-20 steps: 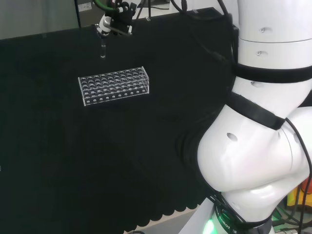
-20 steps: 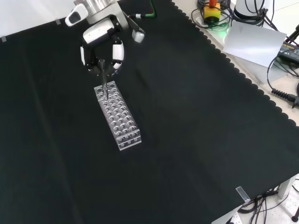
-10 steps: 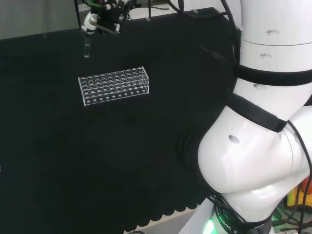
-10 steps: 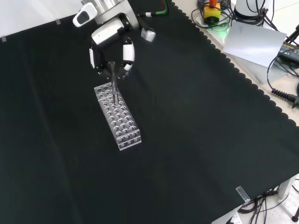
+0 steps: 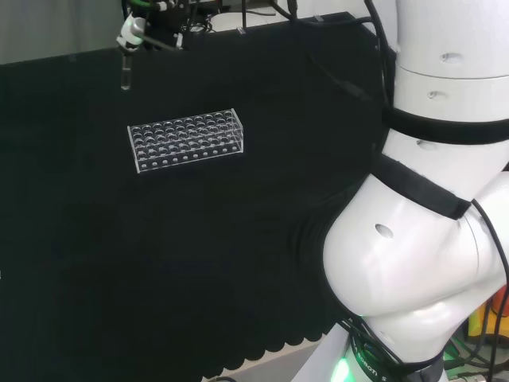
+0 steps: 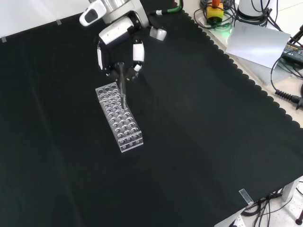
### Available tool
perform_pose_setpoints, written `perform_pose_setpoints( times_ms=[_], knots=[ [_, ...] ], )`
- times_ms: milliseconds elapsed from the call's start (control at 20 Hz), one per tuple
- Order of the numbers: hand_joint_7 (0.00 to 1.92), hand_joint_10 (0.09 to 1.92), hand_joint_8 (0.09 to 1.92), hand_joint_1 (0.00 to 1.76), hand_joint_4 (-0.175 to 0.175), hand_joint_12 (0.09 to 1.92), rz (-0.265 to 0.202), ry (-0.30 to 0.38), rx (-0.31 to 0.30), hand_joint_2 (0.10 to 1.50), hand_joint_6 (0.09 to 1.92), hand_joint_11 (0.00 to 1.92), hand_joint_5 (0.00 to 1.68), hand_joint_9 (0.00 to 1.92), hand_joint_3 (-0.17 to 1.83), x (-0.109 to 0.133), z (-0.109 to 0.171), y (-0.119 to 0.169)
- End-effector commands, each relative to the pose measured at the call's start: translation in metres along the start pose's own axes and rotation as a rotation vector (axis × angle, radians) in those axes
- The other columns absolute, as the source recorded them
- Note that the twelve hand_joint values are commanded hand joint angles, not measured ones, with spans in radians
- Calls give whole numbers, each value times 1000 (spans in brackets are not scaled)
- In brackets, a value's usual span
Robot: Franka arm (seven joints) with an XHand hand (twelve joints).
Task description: Shake the test tube.
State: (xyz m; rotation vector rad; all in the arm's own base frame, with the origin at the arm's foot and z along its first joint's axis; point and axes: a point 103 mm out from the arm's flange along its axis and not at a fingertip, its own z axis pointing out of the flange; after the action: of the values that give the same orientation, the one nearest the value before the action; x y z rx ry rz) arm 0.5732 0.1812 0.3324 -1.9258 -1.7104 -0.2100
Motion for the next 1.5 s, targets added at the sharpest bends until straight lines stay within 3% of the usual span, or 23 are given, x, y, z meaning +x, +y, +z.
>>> perform_pose_setpoints(
  times_ms=[50,300,500,600,750,900,1050,1500],
  knots=[
    [1316,725,778,1431,-175,1010,123,-60,-89,579,735,1093,1235,1254,773,-78,-47,-8],
    [1315,727,779,1431,-175,1011,247,-170,-177,579,736,1093,1234,1253,773,-151,-88,-18],
    [1315,727,780,1431,-175,1012,335,-244,-229,579,737,1093,1234,1253,774,-196,-114,-26],
    [1315,728,780,1431,-175,1013,375,-261,-246,579,737,1093,1234,1252,774,-214,-126,-30],
    [1315,728,781,1431,-175,1013,398,-267,-260,579,737,1093,1234,1252,774,-226,-135,-34],
    [1314,729,781,1431,-175,1014,387,-254,-257,579,738,1092,1234,1252,774,-222,-133,-33],
    [1314,729,781,1431,-175,1014,352,-237,-235,580,738,1092,1233,1252,774,-203,-121,-27],
    [1315,730,782,1431,-175,1016,155,-175,-121,579,739,1092,1233,1250,774,-93,-54,-8]
  ],
)
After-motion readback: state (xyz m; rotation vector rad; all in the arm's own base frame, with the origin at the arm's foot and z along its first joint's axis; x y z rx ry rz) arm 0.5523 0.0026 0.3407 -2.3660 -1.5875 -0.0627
